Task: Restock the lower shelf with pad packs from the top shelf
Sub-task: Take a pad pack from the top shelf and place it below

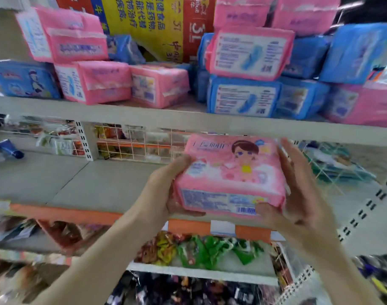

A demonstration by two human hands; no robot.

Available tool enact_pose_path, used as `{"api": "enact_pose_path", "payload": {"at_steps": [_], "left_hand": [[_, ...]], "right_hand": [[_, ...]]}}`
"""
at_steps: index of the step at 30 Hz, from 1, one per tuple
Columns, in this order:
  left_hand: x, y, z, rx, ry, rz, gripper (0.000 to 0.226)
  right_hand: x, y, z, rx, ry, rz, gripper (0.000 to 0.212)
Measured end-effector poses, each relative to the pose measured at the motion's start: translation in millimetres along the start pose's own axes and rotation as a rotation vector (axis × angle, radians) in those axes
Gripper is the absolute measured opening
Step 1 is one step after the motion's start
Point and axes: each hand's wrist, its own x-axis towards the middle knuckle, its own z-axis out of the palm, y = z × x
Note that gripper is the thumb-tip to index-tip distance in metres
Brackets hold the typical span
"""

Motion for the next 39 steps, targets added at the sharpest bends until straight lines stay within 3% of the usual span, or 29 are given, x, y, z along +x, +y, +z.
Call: {"api": "enact_pose_path", "payload": {"at_steps": [3, 8, 11, 15, 18, 25, 30, 35, 39], "left_hand": [[-6.6, -32.1, 15.3, 0.054, 0.08, 0.087, 0.05], [-24.3, -74.4, 32.4, 0.102, 0.063, 0.209, 0.056], [-35.2, -91.7, 41.4, 0.255, -0.01, 0.279, 0.045], [-38.8, -109.6, 48.5, 0.526, -0.052, 0.314, 0.052], [-35.7, -119.0, 52.2, 0.663, -0.045, 0.296, 0.062], [-36.6, -144.2, 68.1, 0.71, -0.053, 0.284, 0.08], [-40.9, -152.4, 71.9, 0.712, -0.013, 0.315, 0.079], [-37.3, -154.7, 72.7, 0.734, -0.02, 0.279, 0.076], [-33.9, -153.3, 72.9, 0.734, -0.013, 0.258, 0.06]], "right_hand": [[-28.1, 14.8, -20.6, 0.123, 0.025, 0.168, 0.098], [-66.8, 16.8, -39.3, 0.455, -0.039, 0.493, 0.069], [-84.6, 14.7, -38.4, 0.371, 0.029, 0.516, 0.047], [-103.6, 17.9, -38.8, 0.237, 0.135, 0.529, 0.059], [-113.4, 18.1, -43.9, 0.175, 0.141, 0.543, 0.056], [-149.1, 33.1, -61.3, 0.072, 0.261, 0.594, 0.017], [-154.2, 29.4, -64.9, -0.035, 0.256, 0.578, 0.052], [-155.1, 27.9, -70.7, -0.013, 0.275, 0.574, 0.043], [-150.0, 25.9, -72.3, -0.017, 0.299, 0.598, 0.05]]}}
